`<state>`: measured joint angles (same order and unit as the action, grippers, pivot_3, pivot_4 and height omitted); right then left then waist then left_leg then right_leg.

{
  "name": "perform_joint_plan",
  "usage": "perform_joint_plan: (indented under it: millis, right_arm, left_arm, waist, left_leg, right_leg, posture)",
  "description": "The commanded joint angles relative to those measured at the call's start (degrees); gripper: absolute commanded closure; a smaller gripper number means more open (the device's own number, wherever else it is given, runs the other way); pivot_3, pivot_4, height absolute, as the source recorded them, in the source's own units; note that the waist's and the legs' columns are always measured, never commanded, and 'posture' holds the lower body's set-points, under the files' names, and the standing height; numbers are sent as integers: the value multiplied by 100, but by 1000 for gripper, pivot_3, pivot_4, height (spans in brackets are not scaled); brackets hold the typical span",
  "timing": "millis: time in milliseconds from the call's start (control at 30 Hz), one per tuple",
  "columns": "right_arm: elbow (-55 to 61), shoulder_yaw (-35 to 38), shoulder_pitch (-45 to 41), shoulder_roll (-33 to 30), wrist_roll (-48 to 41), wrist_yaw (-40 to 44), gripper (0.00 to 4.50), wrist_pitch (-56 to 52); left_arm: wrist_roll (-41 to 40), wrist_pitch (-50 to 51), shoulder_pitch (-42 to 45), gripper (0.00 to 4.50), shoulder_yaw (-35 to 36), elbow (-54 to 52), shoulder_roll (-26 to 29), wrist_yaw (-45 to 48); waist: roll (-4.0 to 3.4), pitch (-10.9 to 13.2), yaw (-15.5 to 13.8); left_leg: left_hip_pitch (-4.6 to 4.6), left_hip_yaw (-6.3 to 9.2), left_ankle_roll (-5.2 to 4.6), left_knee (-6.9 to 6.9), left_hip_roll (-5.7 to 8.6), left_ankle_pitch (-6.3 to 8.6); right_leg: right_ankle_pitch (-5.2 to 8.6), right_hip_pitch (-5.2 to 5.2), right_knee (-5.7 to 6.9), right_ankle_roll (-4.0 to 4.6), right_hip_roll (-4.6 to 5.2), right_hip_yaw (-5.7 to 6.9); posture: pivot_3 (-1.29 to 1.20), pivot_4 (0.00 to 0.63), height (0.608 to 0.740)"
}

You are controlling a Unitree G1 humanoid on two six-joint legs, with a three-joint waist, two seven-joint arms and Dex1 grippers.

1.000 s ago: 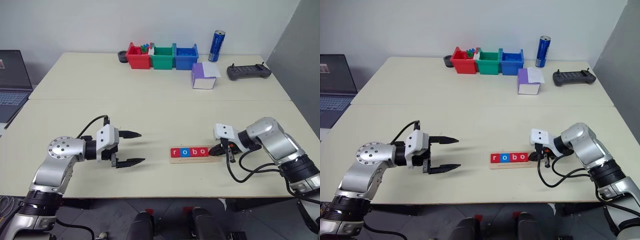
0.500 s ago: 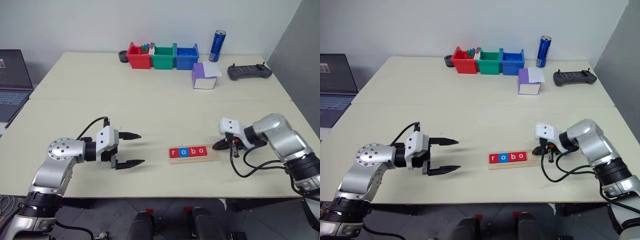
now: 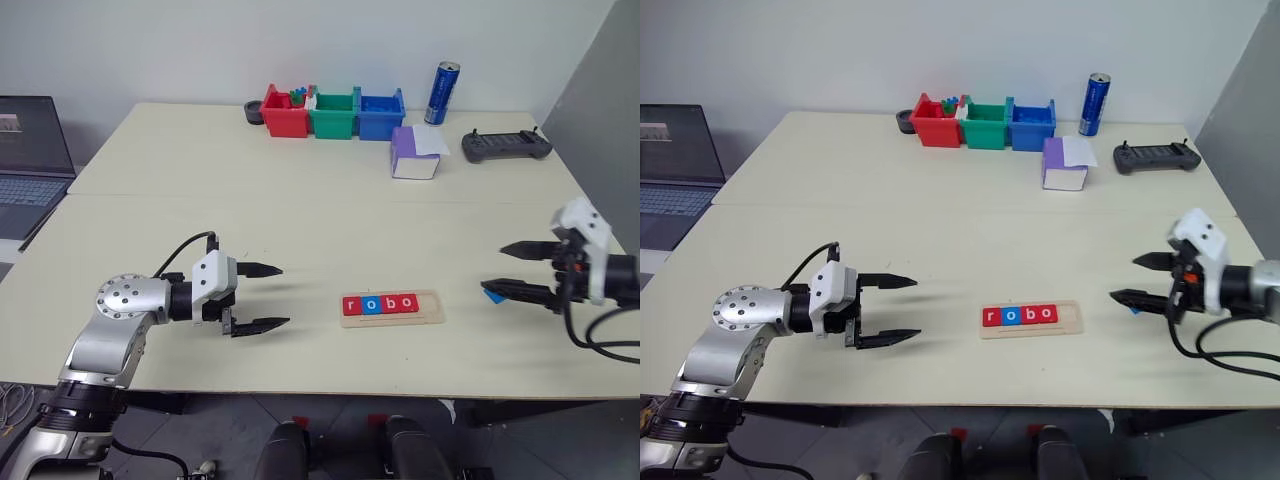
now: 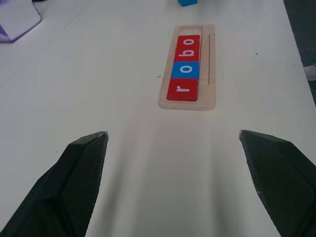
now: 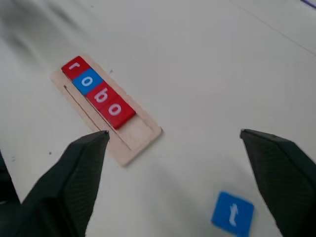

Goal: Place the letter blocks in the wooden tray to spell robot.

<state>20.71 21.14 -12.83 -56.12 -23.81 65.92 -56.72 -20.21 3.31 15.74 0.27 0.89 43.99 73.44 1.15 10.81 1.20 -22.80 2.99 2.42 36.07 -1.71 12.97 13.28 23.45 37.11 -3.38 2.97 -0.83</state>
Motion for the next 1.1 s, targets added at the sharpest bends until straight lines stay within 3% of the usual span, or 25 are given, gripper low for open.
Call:
perform_joint_plan:
  millis: [33,267,567,1100]
  right_arm:
    - [72,388,382,-90,14,-451,26,-196]
    - [-416,-124,432,199,354,-1605,26,-177]
    - [-613,-398,89,527,251,-2277,26,-377]
    - [-752,-688,-58,481,125,-2421,26,-448]
  left_arm:
    - [-42,-59,180,0,-15,-3,-29,67]
    - [4,-77,425,0,-111,169,-95,146]
    - [0,-114,382,0,-84,195,-74,224]
    - [7,-103,384,0,-103,173,-91,207]
  waist:
    - [0,0,34]
    - [0,-1,68]
    - [0,-1,63]
    - [0,-1,51]
  left_leg:
    - [1,-1,0,0,0,0]
    - [5,-7,0,3,0,0]
    - [0,-5,0,0,0,0]
    - [-2,-4,0,0,0,0]
  right_leg:
    - [0,0,0,0,0,-1]
    - [1,-1,1,3,-1,-9]
    - [-6,1,-3,-10,-1,-8]
    - [-5,0,-4,-9,-1,-7]
  posture:
    - [0,150,740]
    - [0,150,740]
    - [0,150,740]
    - [0,150,740]
